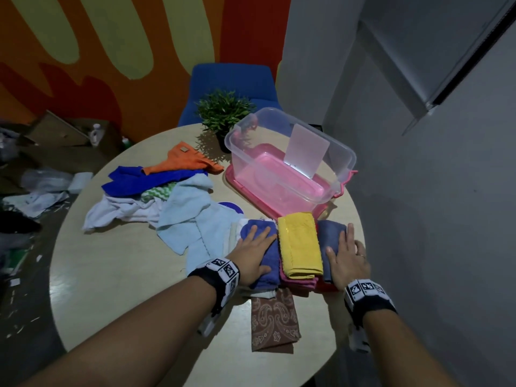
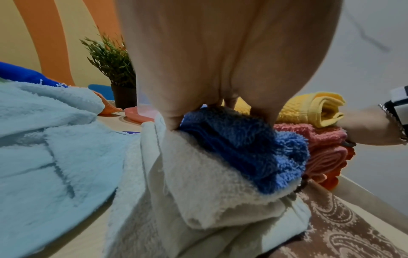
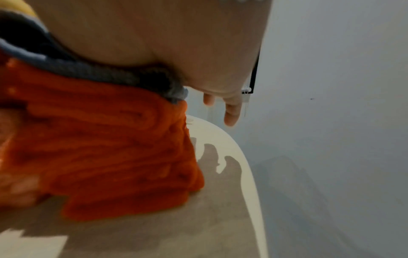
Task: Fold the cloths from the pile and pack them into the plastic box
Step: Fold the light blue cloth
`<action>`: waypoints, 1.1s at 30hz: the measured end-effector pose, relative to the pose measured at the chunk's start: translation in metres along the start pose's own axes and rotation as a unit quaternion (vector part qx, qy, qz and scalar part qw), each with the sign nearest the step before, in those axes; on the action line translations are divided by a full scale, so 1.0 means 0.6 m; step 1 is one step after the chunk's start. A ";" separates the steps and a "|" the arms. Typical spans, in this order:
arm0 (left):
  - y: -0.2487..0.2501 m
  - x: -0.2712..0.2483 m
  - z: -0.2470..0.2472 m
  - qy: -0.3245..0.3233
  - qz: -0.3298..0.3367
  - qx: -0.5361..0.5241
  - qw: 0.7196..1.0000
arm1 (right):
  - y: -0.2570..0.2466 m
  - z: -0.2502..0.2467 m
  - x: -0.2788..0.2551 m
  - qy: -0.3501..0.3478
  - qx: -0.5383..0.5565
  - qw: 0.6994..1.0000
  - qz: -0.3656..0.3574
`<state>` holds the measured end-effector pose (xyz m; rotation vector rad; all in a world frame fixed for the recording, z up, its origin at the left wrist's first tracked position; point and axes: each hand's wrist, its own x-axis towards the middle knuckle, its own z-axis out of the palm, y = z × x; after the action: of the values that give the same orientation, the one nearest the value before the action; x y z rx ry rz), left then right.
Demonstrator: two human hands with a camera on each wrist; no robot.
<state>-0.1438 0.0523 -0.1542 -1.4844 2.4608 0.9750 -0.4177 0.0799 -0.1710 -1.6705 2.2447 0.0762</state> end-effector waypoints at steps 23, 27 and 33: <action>-0.298 -0.070 -0.076 0.351 -0.366 -0.192 0.840 | -0.293 -0.071 -0.149 0.121 0.165 0.957 -0.206; -0.279 -0.101 -0.122 0.468 -0.268 -0.274 0.796 | -0.355 -0.044 -0.166 0.037 0.123 0.963 -0.238; -0.268 -0.156 -0.183 0.507 -0.210 -0.233 0.803 | -0.426 -0.033 -0.169 0.016 0.112 0.959 -0.261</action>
<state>0.0621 0.0097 -0.1051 -3.2379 2.1923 0.8232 -0.1571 0.0898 -0.0816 -2.0739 1.6837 -0.3202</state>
